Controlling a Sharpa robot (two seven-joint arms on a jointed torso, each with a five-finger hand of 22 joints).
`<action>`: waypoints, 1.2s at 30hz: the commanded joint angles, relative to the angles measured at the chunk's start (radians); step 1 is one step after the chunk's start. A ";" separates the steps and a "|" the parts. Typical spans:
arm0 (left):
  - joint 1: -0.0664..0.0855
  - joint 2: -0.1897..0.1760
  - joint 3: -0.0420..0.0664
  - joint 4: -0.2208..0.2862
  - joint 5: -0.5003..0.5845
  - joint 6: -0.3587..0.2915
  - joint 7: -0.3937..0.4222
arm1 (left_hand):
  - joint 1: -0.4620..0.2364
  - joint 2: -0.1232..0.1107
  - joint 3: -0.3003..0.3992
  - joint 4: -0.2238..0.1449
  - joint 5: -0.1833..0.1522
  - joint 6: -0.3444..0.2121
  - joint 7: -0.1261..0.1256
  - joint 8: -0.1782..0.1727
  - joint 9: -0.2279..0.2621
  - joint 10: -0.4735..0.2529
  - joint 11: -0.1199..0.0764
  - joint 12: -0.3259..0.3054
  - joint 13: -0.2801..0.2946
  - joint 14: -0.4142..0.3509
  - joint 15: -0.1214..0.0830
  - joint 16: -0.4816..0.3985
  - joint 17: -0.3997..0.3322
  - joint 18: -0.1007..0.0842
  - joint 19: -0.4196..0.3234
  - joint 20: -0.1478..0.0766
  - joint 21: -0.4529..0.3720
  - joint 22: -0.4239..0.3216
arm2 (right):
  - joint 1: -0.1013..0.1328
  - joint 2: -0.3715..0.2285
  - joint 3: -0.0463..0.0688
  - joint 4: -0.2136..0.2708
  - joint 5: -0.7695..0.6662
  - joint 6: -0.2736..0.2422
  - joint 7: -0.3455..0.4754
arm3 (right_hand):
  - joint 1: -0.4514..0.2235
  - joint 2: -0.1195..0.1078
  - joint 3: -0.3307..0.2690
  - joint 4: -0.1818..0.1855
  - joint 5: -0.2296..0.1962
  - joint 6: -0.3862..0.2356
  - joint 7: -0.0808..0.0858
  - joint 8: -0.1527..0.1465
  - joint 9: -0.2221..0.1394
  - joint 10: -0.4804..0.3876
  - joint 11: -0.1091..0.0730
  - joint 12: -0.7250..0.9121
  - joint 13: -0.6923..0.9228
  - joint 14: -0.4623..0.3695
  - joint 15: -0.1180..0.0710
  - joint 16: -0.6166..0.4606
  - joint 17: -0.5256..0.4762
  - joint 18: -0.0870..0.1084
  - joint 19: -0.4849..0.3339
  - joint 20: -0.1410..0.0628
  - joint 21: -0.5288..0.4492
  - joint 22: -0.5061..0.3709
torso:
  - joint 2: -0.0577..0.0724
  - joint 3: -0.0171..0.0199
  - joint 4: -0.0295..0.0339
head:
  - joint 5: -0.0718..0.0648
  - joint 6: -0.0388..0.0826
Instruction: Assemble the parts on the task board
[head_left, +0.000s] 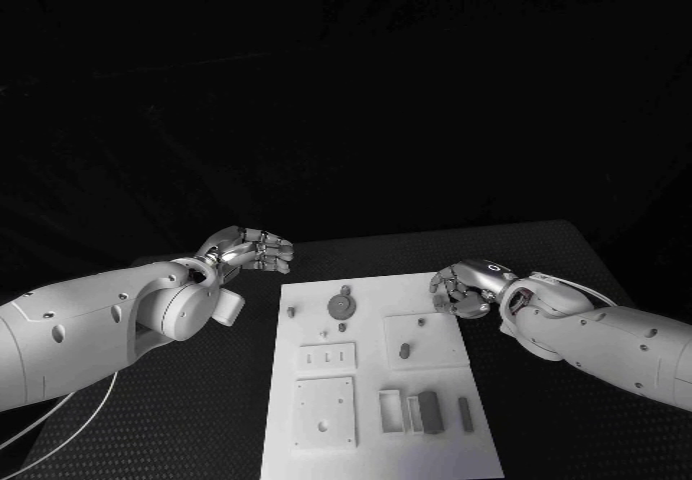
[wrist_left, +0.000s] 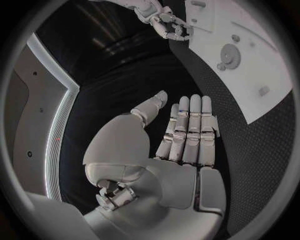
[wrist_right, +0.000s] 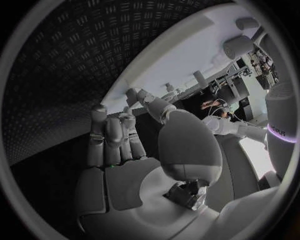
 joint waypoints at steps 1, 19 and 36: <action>0.001 0.000 0.001 0.003 -0.002 0.017 0.004 | -0.013 -0.001 -0.005 0.000 0.002 -0.001 0.005 -0.003 -0.001 0.001 0.002 -0.005 0.001 0.000 0.007 -0.004 0.002 0.001 0.003 0.001 -0.004 0.002 | -0.001 0.002 0.000 0.000 -0.015 -0.001 -0.003 | 0.003 0.012 -0.006 0.001 0.004 0.031 0.024 0.008 0.002 -0.001 -0.010 0.006 -0.001 0.000 -0.007 0.005 0.000 0.015 0.001 -0.009 0.003 0.020 | -0.001 0.0002 0.0000 | -0.002 -0.001; 0.001 0.000 0.001 0.004 -0.002 0.017 0.002 | -0.015 0.000 -0.005 0.000 0.002 -0.003 0.006 -0.004 -0.001 0.001 0.003 -0.006 0.001 -0.001 0.007 -0.005 0.003 0.000 0.003 0.001 -0.005 0.002 | -0.005 0.014 0.000 -0.012 -0.033 0.012 0.001 | 0.001 0.040 -0.010 -0.008 0.004 0.071 0.008 0.028 0.012 0.004 -0.025 0.005 -0.006 0.005 -0.021 0.008 0.000 0.015 0.000 -0.011 0.005 0.019 | 0.000 0.0003 0.0006 | -0.002 -0.004; 0.001 -0.001 0.001 0.003 -0.002 0.018 -0.001 | -0.016 -0.001 -0.005 0.000 0.002 -0.006 0.007 -0.006 -0.001 -0.001 0.004 -0.007 0.001 -0.001 0.007 -0.007 0.004 0.000 0.002 0.002 -0.006 0.002 | -0.005 0.016 0.000 -0.018 -0.032 0.001 -0.006 | -0.012 0.011 -0.012 -0.006 0.004 0.043 0.015 0.007 0.005 0.002 -0.019 0.002 -0.009 -0.003 -0.017 0.006 -0.012 0.015 0.000 -0.011 0.002 0.017 | -0.001 0.0005 -0.0004 | -0.002 -0.006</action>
